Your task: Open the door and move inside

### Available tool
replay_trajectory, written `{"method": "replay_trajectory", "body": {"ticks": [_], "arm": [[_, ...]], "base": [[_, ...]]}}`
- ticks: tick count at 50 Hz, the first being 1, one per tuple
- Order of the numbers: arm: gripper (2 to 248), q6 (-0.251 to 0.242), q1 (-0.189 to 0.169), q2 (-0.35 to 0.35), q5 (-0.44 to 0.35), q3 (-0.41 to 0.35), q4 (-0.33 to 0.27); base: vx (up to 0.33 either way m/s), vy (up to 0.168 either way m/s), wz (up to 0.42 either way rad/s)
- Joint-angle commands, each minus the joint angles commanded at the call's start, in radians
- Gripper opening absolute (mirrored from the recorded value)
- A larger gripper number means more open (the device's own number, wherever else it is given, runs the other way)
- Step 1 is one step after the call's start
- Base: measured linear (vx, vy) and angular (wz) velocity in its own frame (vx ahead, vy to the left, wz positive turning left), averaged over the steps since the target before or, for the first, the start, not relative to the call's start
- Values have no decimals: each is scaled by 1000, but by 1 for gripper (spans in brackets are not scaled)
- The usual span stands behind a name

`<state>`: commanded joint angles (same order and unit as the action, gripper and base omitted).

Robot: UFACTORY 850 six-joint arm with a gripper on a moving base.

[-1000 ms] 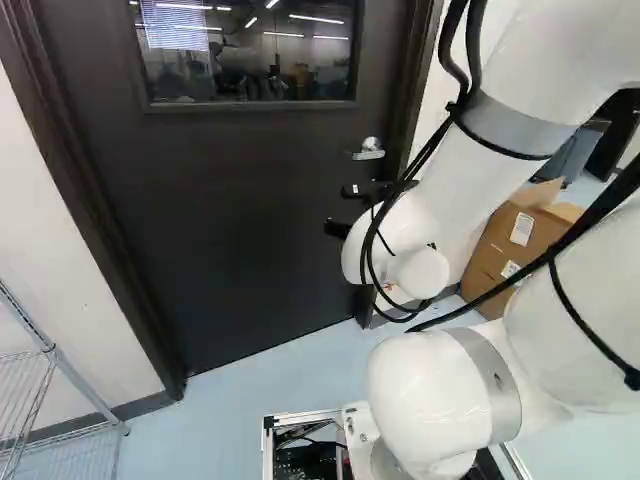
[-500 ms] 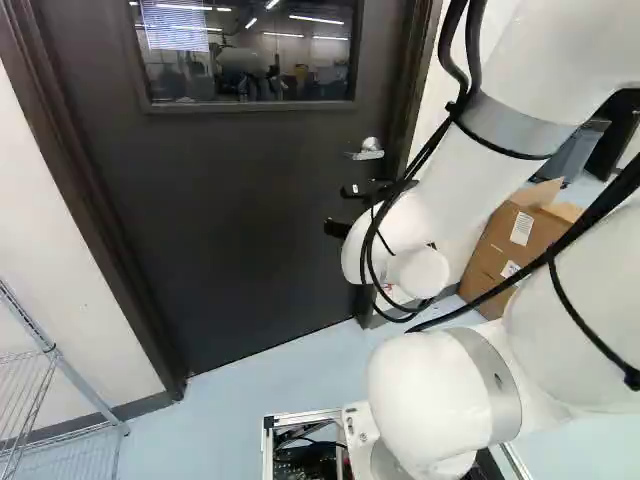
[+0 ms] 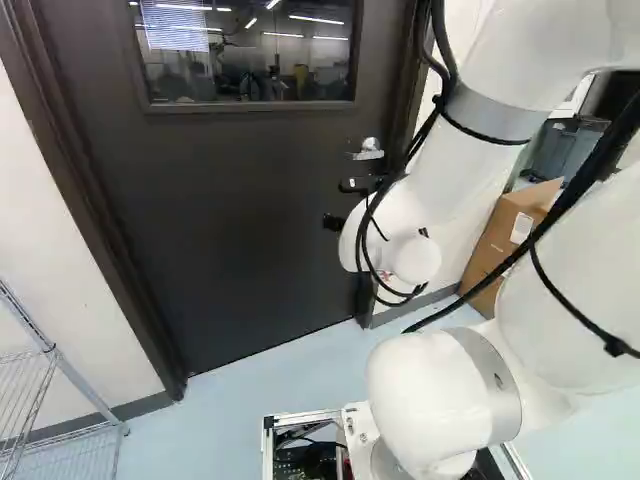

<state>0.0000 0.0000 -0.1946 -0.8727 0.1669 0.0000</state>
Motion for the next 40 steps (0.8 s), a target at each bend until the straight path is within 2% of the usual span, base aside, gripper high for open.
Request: {"method": "replay_trajectory", "body": {"ticks": [40], "arm": [[247,0,-8,30,2,126,0]], "base": [[0,0,0]]}}
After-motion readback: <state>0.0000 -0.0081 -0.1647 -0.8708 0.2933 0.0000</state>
